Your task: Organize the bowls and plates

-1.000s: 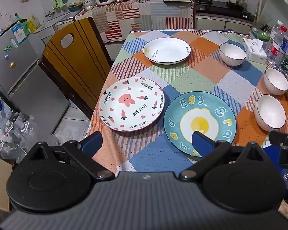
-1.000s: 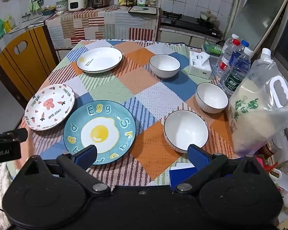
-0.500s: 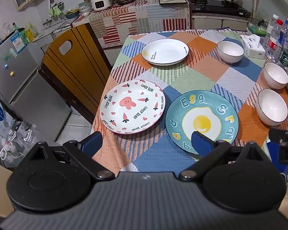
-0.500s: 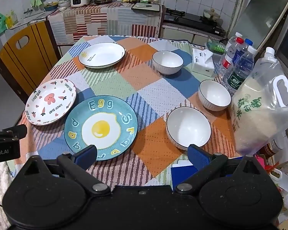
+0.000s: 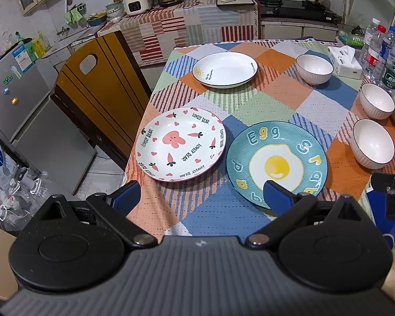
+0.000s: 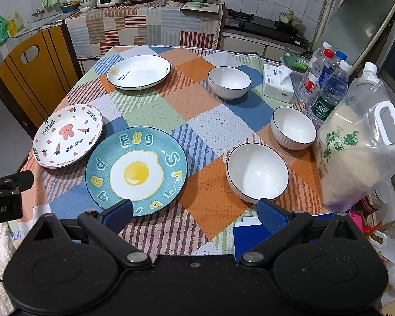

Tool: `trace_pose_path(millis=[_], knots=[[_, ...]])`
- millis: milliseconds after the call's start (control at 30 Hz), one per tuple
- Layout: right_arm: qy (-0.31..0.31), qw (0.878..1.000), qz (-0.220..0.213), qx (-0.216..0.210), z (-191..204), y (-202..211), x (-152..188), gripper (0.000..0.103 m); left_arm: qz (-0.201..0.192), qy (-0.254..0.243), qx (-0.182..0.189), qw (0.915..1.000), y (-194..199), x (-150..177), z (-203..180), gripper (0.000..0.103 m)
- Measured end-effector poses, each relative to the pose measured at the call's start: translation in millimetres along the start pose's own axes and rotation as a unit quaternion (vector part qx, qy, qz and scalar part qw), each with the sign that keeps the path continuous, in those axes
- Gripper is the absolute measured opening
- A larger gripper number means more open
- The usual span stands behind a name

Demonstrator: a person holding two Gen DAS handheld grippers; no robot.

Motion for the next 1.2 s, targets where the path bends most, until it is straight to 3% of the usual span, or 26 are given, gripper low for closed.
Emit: trace_pose_path(millis=[400,533,1200], knots=[[-0.002,1.000,-0.016,-0.004,3.2,-3.8,7.4,0.102,-0.050,0.016,-0.011,0.9985,2.2,8.4,6.3,0.101],[0.004,1.000,-0.029,-0.003,5.0,-5.9,11.6,0.102,-0.049,0.018,0.010,0.9986,2.9,10.5,9.4,0.101],[0.006,0.999,-0.038,0.007,0.4,-7.0,15.4,0.102,-0.031,0.010,0.028,0.9991,2.3,12.0,3.8,0.100]])
Point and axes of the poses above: each gripper's, at about its wrist camera, not at the fingertips, and y roughly against the way its jaws point, z to its left, x to its underside, the point moved 2 cm from there along -y, roughly the way its jaws point, and after that the axes turned 3 degrees about -z, right-handed, at the moved point
